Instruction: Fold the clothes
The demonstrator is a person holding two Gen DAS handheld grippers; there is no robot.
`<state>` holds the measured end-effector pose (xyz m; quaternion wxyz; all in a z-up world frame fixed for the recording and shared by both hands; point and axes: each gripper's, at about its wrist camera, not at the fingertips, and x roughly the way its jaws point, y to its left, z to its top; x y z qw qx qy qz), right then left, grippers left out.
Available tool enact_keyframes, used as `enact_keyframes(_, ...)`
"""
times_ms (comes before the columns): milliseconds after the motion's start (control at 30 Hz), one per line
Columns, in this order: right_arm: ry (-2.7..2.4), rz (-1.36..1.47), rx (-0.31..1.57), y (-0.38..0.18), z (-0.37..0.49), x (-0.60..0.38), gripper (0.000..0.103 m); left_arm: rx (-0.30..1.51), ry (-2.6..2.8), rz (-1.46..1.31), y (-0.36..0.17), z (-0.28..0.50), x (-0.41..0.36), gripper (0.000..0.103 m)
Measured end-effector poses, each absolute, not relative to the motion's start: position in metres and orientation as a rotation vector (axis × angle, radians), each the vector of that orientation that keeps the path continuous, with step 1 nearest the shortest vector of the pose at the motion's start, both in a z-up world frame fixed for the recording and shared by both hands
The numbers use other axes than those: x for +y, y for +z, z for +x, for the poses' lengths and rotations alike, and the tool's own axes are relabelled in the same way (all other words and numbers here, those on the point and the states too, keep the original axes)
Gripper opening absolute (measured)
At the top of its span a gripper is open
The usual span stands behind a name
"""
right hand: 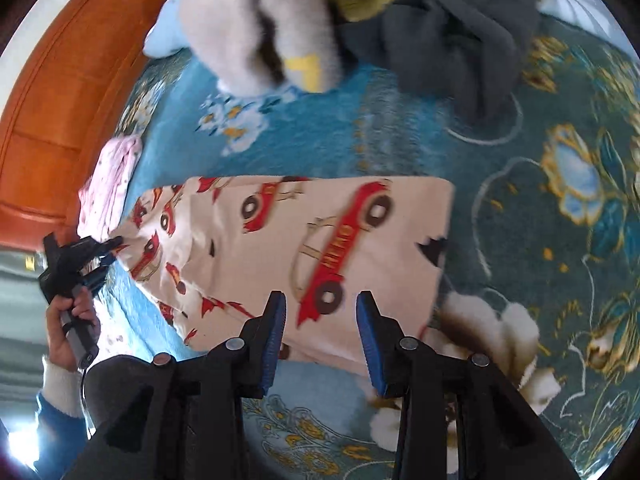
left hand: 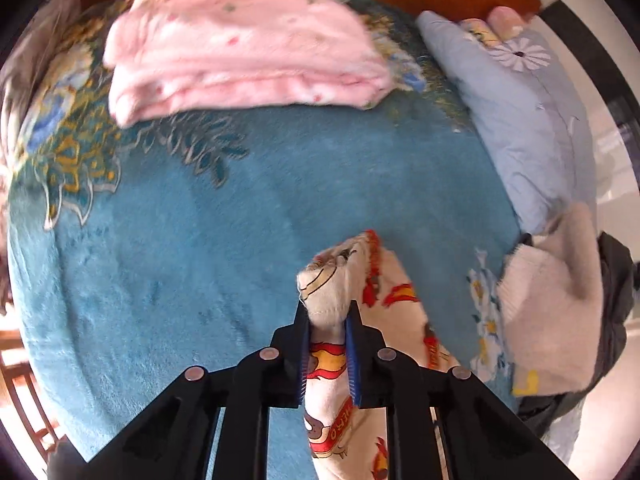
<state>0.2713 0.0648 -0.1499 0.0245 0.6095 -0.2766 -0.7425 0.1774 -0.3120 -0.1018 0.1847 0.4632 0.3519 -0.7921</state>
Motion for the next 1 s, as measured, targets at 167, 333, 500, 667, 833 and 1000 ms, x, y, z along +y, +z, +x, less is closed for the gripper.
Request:
enact_keyframes(167,-2.308,1.87,-0.973,-0.158,0.28,0.091,0.038,0.706,-2.683,1.242,-0.01,0.166,-0.211,0.016)
enact_keyframes(333,-2.332,1.836,-1.069,-0.162,0.284,0.106,0.038,0.498,-2.944,1.4,0.001,0.163,-0.096,0.016)
enact_keyframes(500,-2.368,1.825,-1.163,-0.166,0.302,0.129,0.038,0.403,-2.906,1.785,-0.049,0.174,0.004,0.016)
enact_keyframes(667,-2.402,1.833,-1.245,-0.171,0.324,0.155,0.038,0.256,-2.817,2.007,-0.091,0.198,0.057,0.016)
enact_keyframes(833,-2.413,1.811,-1.286,-0.174,0.339,0.163,0.038,0.217,-2.742,2.126,-0.114,0.207,0.075,0.02)
enact_keyframes(1000,-2.394,1.773,-1.265,-0.173,0.338,0.155,0.038,0.506,-2.789,2.111,-0.098,0.205,0.044,0.061)
